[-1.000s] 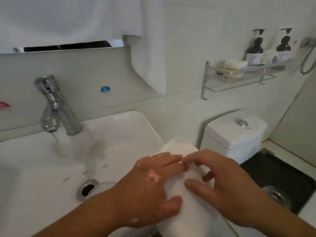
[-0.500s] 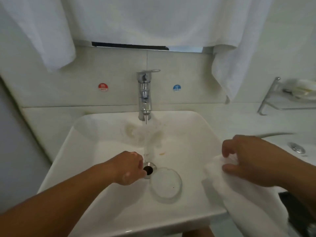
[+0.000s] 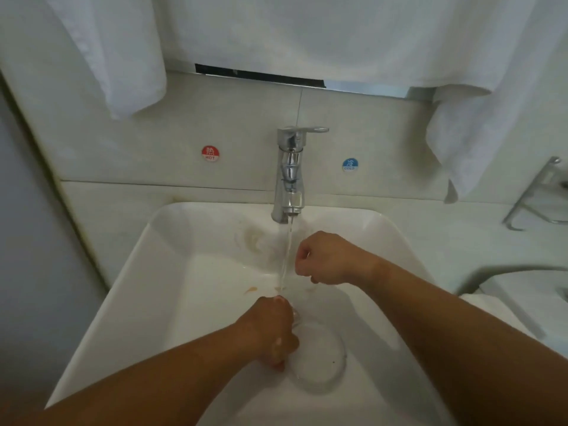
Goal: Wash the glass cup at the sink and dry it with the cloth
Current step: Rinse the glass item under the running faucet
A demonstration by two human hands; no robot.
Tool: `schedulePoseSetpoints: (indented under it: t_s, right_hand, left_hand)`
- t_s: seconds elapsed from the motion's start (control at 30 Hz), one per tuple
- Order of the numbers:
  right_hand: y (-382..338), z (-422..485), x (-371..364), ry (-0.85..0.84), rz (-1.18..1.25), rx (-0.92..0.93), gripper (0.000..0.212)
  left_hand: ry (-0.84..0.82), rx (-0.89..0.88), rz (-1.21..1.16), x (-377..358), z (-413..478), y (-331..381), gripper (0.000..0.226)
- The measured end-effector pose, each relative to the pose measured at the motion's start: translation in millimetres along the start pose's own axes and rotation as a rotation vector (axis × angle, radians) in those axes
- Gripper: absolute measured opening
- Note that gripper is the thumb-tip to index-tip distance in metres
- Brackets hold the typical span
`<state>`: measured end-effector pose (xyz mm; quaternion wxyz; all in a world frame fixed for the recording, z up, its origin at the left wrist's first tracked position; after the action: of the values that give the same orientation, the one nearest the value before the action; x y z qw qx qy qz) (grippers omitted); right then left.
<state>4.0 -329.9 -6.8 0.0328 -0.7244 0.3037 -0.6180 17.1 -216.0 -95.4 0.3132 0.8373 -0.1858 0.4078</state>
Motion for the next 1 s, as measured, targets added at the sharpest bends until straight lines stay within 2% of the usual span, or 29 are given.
schedulePoseSetpoints:
  t_s: [0.13, 0.27, 0.33, 0.43, 0.6, 0.73, 0.8, 0.87, 0.93, 1.0]
  right_hand:
    - [12, 6, -14, 0.009, 0.177, -0.016, 0.008]
    - [19, 4, -22, -0.027, 0.347, -0.047, 0.011]
    - [21, 1, -30, -0.089, 0.418, -0.080, 0.015]
    - [19, -1, -36, -0.144, 0.603, -0.120, 0.025]
    - [9, -1, -34, -0.092, 0.775, -0.080, 0.015]
    - [6, 1, -35, -0.047, 0.948, -0.064, 0.021]
    - [2, 1, -36, -0.031, 1.085, -0.067, 0.027]
    - [-4, 0, -36, -0.032, 1.124, -0.026, 0.035]
    - [-6, 0, -35, -0.022, 1.084, 0.008, 0.039]
    - [-1, 1, -32, 0.027, 0.906, 0.024, 0.034]
  left_hand:
    - [-0.027, 0.059, -0.081, 18, 4, -24, 0.027]
    - [-0.009, 0.159, -0.377, 47, 2, -48, 0.013]
    - [0.042, 0.187, -0.570, 62, 0, -56, 0.006]
    - [0.139, 0.214, -0.748, 81, -3, -65, 0.008]
    - [0.249, 0.226, -0.870, 95, -7, -72, 0.014]
    - [0.327, 0.164, -1.044, 103, -16, -66, 0.013]
    - [0.296, 0.066, -1.098, 100, -22, -51, 0.020]
    - [0.227, -0.036, -1.111, 92, -25, -35, 0.040]
    - [0.203, -0.115, -1.052, 88, -23, -26, 0.060]
    - [0.238, -0.144, -0.934, 90, -19, -26, 0.071]
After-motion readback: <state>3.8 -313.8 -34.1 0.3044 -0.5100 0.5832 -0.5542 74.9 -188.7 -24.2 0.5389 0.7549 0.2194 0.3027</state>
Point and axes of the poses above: each hand's wrist, its own z-axis towards the middle knuckle, its own x-axis out of the back of the hand, y = z × x, the point moved 8 cm from there along z, towards the middle knuckle, and after that the axes turned 8 degrees about x, right-handed, at the moved point
